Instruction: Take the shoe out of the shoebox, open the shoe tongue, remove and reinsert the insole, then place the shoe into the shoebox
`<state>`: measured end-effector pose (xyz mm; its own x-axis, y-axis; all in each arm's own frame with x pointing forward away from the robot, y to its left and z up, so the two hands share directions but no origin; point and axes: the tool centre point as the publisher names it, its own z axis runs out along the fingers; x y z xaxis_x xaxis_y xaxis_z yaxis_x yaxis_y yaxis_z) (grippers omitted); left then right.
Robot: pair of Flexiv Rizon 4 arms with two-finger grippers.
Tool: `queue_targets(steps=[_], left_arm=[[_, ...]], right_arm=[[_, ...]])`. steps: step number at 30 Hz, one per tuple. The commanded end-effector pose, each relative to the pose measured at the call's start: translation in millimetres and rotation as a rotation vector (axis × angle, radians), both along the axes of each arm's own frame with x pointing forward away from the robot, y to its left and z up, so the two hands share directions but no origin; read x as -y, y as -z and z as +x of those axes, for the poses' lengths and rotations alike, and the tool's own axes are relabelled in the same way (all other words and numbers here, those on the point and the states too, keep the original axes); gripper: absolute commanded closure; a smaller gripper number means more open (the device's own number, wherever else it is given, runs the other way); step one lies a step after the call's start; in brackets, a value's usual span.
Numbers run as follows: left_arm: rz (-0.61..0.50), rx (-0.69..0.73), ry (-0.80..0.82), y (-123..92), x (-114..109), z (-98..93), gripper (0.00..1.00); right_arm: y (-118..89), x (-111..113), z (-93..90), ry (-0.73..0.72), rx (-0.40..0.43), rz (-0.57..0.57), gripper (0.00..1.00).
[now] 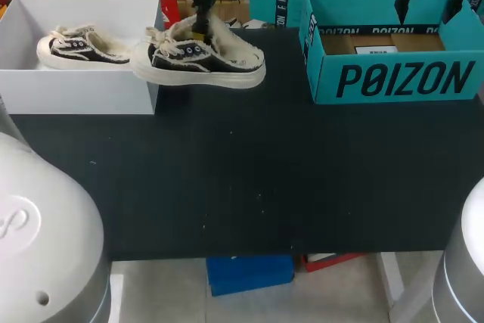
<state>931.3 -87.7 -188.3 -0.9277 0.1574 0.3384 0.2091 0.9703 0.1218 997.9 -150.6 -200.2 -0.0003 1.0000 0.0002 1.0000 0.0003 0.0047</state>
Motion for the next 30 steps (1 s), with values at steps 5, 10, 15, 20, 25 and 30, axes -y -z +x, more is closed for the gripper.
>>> queue_targets(steps=[5, 10, 15, 20, 25, 30], left_arm=[[-0.002, 0.002, 0.001, -0.5, -0.6, 0.0, 1.00], [-0.005, 0.008, -0.052, -2.6, -3.5, -28.8, 1.00], [0.029, 0.002, -0.096, 1.7, -6.3, -64.1, 1.00], [0.067, 0.018, -0.155, 20.0, -3.4, -90.5, 1.00], [0.065, 0.032, -0.160, 45.5, 3.1, -106.9, 1.00], [0.059, 0.068, -0.133, 65.7, 6.1, -109.3, 1.00]], right_arm=[[-0.1, -0.3, 0.6, 0.000, -0.001, 0.000, 0.00], [-0.1, -0.3, 0.6, 0.000, -0.001, 0.000, 0.00], [-0.1, -0.3, 0.6, 0.000, -0.001, 0.000, 0.00], [-0.1, -0.3, 0.6, 0.000, -0.001, 0.000, 0.00], [-0.1, -0.3, 0.6, 0.000, -0.001, 0.000, 0.00], [-0.1, -0.3, 0.6, 0.000, -0.001, 0.000, 0.00]])
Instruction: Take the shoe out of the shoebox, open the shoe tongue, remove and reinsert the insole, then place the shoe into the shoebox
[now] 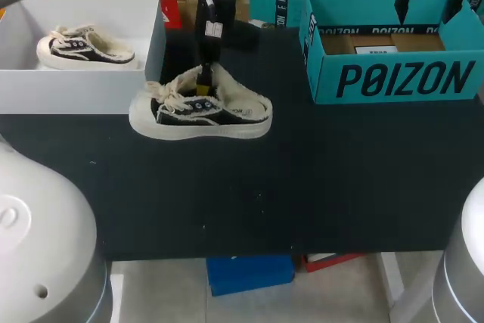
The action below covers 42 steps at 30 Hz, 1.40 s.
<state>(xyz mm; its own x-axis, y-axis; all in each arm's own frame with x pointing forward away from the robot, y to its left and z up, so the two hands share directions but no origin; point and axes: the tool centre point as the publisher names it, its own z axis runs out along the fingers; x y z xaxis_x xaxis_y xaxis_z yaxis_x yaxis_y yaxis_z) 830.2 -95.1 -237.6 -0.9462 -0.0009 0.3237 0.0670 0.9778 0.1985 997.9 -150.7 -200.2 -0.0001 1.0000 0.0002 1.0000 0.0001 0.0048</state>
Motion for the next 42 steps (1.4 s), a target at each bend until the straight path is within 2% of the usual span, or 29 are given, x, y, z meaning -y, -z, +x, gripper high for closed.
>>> queue_targets(steps=[1, 11, 23, 37, 42], left_arm=[[-0.019, 0.049, 0.020, 19.3, -1.1, -7.8, 1.00], [-0.033, 0.010, -0.010, 63.3, 2.5, 9.5, 1.00], [-0.027, -0.057, -0.001, 108.6, 29.3, 34.9, 1.00], [-0.011, -0.072, -0.005, 137.7, 42.8, 34.7, 1.00], [-0.016, -0.008, -0.005, 142.4, 42.8, 30.9, 1.00]], right_arm=[[-0.1, -0.4, 0.6, 0.000, -0.001, 0.000, 0.00], [-0.1, -0.4, 0.6, 0.000, -0.001, 0.000, 0.00], [-0.1, -0.4, 0.6, 0.000, -0.001, 0.000, 0.00], [-0.1, -0.4, 0.6, 0.000, -0.001, 0.000, 0.00], [-0.1, -0.4, 0.6, 0.000, -0.001, 0.000, 0.00]])
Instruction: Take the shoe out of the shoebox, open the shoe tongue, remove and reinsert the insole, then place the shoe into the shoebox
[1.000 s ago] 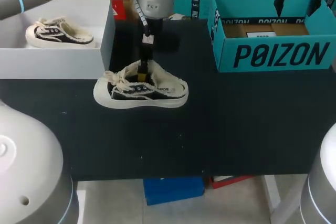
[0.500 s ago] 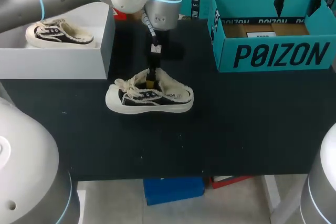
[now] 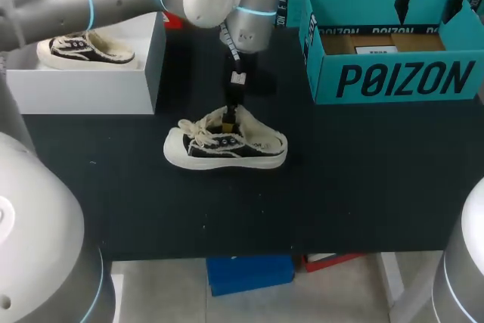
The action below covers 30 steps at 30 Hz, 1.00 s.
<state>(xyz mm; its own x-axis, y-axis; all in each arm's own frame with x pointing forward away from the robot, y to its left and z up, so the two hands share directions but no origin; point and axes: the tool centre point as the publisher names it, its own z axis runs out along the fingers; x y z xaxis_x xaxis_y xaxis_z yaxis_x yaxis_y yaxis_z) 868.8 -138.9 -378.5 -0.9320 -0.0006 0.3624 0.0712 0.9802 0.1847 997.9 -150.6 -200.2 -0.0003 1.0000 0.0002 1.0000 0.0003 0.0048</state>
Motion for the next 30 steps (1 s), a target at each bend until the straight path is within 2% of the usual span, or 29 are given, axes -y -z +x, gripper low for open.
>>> queue_targets(steps=[1, 16, 17, 18, 19, 20, 22, 25, 26, 30], left_arm=[[-0.005, 0.034, -0.001, 1.7, -1.1, -8.1, 1.00], [-0.006, 0.026, -0.021, 13.2, -7.9, -5.3, 1.00], [-0.006, 0.026, -0.022, 13.0, -8.4, -5.0, 0.94], [-0.007, 0.025, -0.023, 12.8, -8.8, -4.6, 0.72], [-0.008, 0.025, -0.023, 12.5, -9.2, -4.5, 0.58], [-0.010, 0.025, -0.023, 11.5, -9.8, -4.4, 0.28], [-0.013, 0.033, -0.018, 9.4, -10.5, -4.5, 0.15], [-0.016, 0.042, -0.014, 6.3, -11.8, -4.8, 0.10], [-0.016, 0.045, -0.011, 4.5, -12.5, -4.9, 0.00], [-0.020, 0.067, 0.003, -2.8, -14.0, -5.6, 0.00]], right_arm=[[-0.1, -0.3, 0.6, 0.000, -0.001, 0.000, 0.00], [-0.1, -0.3, 0.6, 0.000, -0.001, 0.000, 0.00], [-0.1, -0.3, 0.6, 0.000, -0.001, 0.000, 0.00], [-0.1, -0.3, 0.6, 0.000, -0.001, 0.000, 0.00], [-0.1, -0.3, 0.6, 0.000, -0.001, 0.000, 0.00], [-0.1, -0.3, 0.6, 0.000, -0.001, 0.000, 0.00], [-0.1, -0.3, 0.6, 0.000, -0.001, 0.000, 0.00], [-0.1, -0.3, 0.6, 0.000, -0.001, 0.000, 0.00], [-0.1, -0.3, 0.6, 0.000, -0.001, 0.000, 0.00], [-0.1, -0.3, 0.6, 0.000, -0.001, 0.000, 0.00]])
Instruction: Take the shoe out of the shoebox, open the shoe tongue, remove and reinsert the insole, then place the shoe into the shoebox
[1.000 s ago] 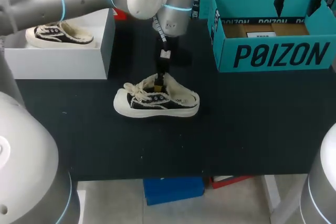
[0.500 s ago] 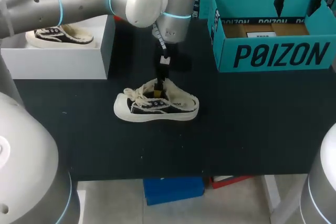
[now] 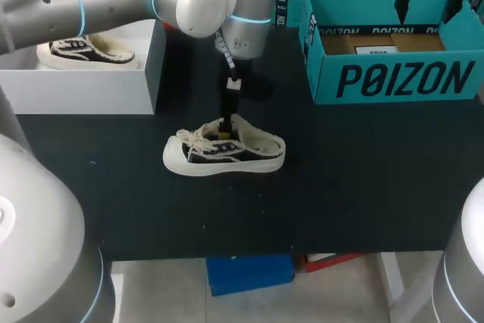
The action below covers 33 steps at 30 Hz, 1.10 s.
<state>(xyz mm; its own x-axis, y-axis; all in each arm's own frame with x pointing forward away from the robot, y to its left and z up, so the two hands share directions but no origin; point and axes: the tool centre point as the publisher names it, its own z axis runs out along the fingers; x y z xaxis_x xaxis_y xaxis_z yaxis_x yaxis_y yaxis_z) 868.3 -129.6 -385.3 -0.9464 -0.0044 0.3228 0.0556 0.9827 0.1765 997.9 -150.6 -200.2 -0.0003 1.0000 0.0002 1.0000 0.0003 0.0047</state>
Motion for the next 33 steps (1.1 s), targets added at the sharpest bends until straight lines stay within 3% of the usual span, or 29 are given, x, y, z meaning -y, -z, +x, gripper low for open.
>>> queue_targets(steps=[1, 12, 23, 33], left_arm=[[-0.010, 0.035, 0.018, -12.2, -4.9, -5.5, 0.00], [-0.036, 0.105, 0.041, -45.2, -12.6, -11.8, 0.00], [-0.110, 0.264, -0.001, -100.9, -40.7, -32.5, 0.00], [-0.287, 0.373, -0.047, -112.2, -74.8, -54.9, 0.00]], right_arm=[[-0.1, -0.3, 0.6, 0.000, -0.001, 0.000, 0.00], [-0.1, -0.3, 0.6, 0.000, -0.001, 0.000, 0.00], [-0.1, -0.3, 0.6, 0.000, -0.001, 0.000, 0.00], [-0.1, -0.3, 0.6, 0.000, -0.001, 0.000, 0.00]])
